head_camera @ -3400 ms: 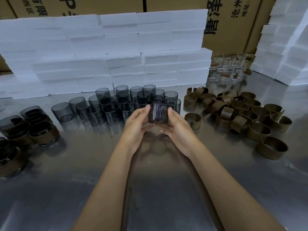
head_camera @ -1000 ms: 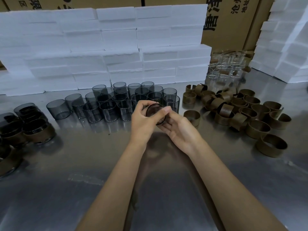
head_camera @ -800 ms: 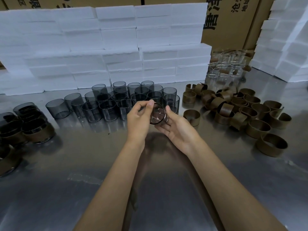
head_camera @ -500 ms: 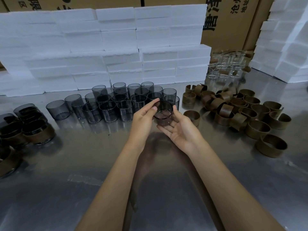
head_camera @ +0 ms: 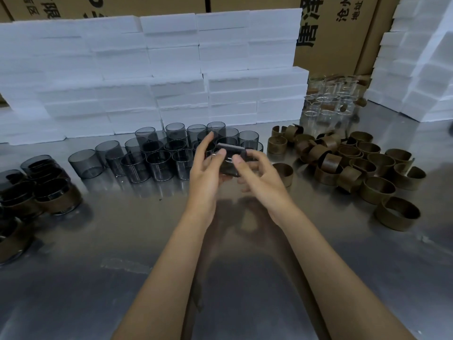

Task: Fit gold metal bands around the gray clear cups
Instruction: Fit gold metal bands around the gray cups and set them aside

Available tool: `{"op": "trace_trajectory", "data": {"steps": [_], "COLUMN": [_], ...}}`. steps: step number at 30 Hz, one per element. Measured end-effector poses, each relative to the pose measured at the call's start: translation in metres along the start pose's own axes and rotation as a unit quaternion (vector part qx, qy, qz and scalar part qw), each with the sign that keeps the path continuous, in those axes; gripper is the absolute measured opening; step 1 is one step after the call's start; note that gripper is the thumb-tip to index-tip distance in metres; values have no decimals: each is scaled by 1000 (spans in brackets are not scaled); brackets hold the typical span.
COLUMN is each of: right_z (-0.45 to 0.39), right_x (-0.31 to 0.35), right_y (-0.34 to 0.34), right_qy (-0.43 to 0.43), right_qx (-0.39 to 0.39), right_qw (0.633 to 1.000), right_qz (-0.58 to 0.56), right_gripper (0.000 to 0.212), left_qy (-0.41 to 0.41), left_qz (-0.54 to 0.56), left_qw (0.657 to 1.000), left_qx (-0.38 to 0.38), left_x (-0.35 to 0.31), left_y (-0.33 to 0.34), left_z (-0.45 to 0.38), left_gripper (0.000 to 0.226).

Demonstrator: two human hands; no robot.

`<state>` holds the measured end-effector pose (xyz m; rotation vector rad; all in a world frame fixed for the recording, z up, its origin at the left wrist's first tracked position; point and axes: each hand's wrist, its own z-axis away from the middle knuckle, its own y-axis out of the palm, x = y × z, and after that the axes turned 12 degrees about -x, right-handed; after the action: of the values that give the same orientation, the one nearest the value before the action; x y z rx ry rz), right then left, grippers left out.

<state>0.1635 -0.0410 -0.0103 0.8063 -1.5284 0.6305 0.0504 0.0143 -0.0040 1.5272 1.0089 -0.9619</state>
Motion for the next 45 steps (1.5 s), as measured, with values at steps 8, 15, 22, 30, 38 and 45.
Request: {"op": "trace_trajectory", "data": {"steps": [8,15,22,30,38,45], "right_z": [0,-4,-4,-28,-26,-25], "right_x": [-7,-8,-3,1,-1,0], "right_y": [2,1,-4,-54,-55,-52], "right_qy": [-126,-126,-112,-144,-69,-81], "right_qx": [12,-26,-29,-154,-119,-109], "right_qw": [987,986,984,911,929,932], "right_qz": [102,101,135,354,344,336], "right_gripper": [48,18,32,49,46,9], "left_qy": [-207,-203,-166,-204,-217,-227], "left_qz": [110,62,29,64,61,74], "left_qw": [972,973,983,976,973,971], "left_qx": [33,86,72,44,55,31], "left_x": [5,9,6,3,2,2], "left_y": [0,-2,-2,-8,-13,-12], "left_z": [0,0,-1,-2,-3,-5], "left_gripper": [32,40,46,23,24,12]}}
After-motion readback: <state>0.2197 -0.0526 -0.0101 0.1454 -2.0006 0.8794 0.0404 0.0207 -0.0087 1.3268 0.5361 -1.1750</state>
